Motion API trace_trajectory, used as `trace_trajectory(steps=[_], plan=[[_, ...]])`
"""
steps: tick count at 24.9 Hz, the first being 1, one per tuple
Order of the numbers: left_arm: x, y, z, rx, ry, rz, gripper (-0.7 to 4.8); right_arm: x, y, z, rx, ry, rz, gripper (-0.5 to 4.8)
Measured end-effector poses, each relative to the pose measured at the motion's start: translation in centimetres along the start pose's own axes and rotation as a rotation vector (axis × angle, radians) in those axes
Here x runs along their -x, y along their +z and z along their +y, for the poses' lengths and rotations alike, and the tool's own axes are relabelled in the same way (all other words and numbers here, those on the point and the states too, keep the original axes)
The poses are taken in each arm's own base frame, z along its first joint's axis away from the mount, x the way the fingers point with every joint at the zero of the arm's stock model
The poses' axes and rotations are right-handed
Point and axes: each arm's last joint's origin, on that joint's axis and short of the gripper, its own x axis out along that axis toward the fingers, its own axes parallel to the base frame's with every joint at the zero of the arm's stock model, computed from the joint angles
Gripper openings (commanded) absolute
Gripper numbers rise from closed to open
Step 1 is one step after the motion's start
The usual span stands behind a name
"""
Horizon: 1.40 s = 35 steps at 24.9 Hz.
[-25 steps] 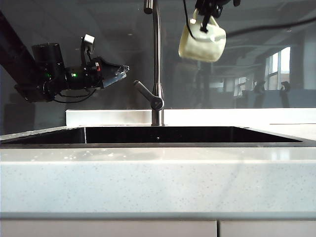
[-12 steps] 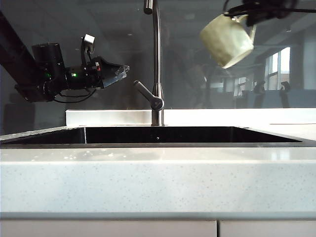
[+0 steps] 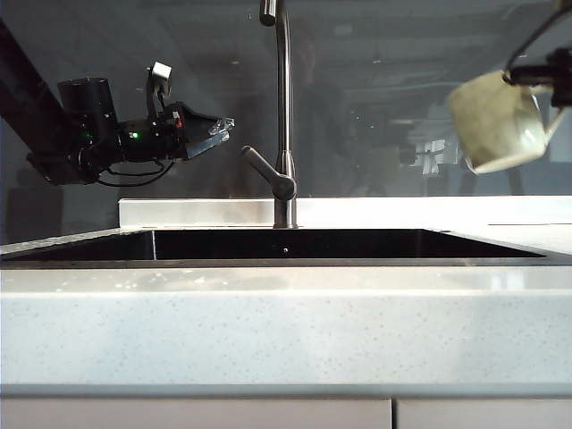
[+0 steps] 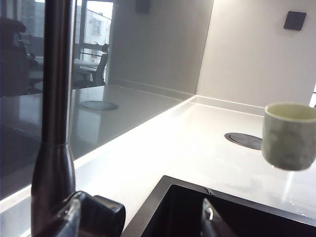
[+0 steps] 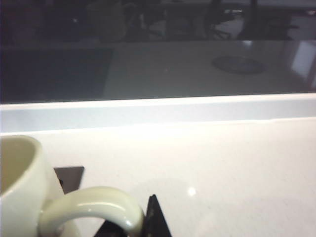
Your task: Pick up the mug next to the sink, go to the faucet to get some water, pour the water into the sink, and finally put the mug back to its place.
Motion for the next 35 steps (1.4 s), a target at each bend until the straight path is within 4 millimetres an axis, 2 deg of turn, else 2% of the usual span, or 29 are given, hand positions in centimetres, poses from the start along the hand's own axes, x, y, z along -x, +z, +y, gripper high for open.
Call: trace_trajectory(steps=[3,10,18,26,35], plan=[[0.0,0.0,0.0,0.000,0.000,0.000,3.09,0.9,-2.0,-0.7,-0.007,-0.013,-0.015,-0.05],[0.0,0.0,0.0,0.000,0.000,0.000,3.09,2.0,-5.1,-1.9,-0.069,-0.057,-0.015,-0.05],[0.0,0.0,0.0,0.003,0.007,-0.004,3.09,2.1,-7.9,-1.9,-0.093,-0.057,-0.008,-0.05],[0.0,0.0,0.0,0.008,0.014,-0.006,3.09,1.2,-9.7,-1.8,-0.106,-0.058,-0.030,-0.05],[0.0,0.0,0.1,0.010,0.014,-0.005,3.09,1.1,-9.9,-1.9,-0.106,-0.096,-0.036,-0.05]])
